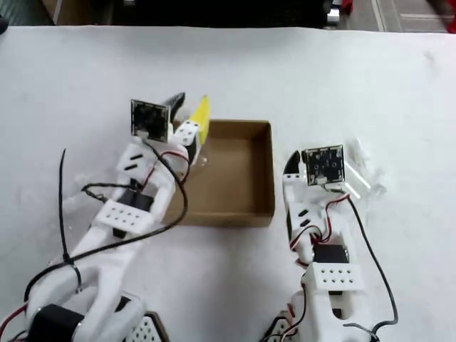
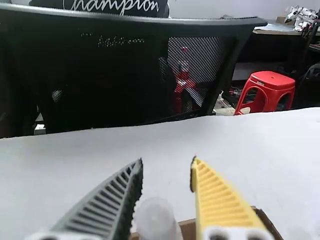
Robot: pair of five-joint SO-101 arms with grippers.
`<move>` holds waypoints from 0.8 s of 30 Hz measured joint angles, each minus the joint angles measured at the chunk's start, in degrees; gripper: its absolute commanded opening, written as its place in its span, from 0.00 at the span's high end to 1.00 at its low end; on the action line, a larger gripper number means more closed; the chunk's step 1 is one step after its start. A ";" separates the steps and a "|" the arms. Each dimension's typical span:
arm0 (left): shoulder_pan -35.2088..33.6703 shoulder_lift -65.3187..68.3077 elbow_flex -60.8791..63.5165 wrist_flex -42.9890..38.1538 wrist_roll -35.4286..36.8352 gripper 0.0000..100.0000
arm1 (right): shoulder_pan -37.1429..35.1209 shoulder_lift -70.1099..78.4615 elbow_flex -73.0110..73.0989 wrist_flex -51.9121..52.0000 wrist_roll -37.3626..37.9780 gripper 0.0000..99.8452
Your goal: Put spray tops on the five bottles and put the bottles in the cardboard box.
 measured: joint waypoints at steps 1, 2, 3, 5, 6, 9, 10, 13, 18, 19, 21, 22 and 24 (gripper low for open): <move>0.00 -0.53 0.00 0.35 -0.35 0.81 | 0.00 0.00 0.00 0.00 0.00 0.98; 0.00 -0.88 0.00 1.32 -0.53 0.81 | 0.00 0.00 0.00 0.00 0.00 0.98; 0.00 -1.14 0.00 2.55 -0.62 0.81 | 0.00 0.00 0.00 0.00 0.00 0.98; 0.00 -1.14 -0.70 5.63 -0.62 0.78 | 0.00 0.00 0.00 0.00 0.00 0.98; 0.00 -1.14 -1.23 7.03 0.09 0.77 | 0.00 0.00 0.00 0.00 0.00 0.98; 0.00 -1.23 -2.73 10.64 5.27 0.72 | 0.00 0.00 0.00 0.00 0.00 0.98; 0.00 -1.23 -3.25 11.96 6.59 0.71 | 0.00 0.00 0.00 0.00 0.00 0.98; 0.00 -1.23 -5.45 16.79 8.26 0.71 | 0.00 0.00 0.00 0.00 0.00 0.98; -2.64 -1.23 -11.87 25.76 8.79 0.71 | 0.00 0.00 0.00 0.00 0.00 0.98; -3.52 -1.23 -13.45 27.60 8.97 0.71 | 0.00 0.00 0.00 0.00 0.00 0.98; -5.10 -2.29 -16.53 32.00 10.29 0.71 | 0.00 0.00 0.00 0.00 0.00 0.98; -5.89 -3.69 -18.02 34.64 10.90 0.71 | 0.00 0.00 0.00 0.00 0.00 0.98; -7.03 -7.56 -21.10 40.18 11.52 0.71 | 0.00 0.00 0.00 0.00 0.00 0.98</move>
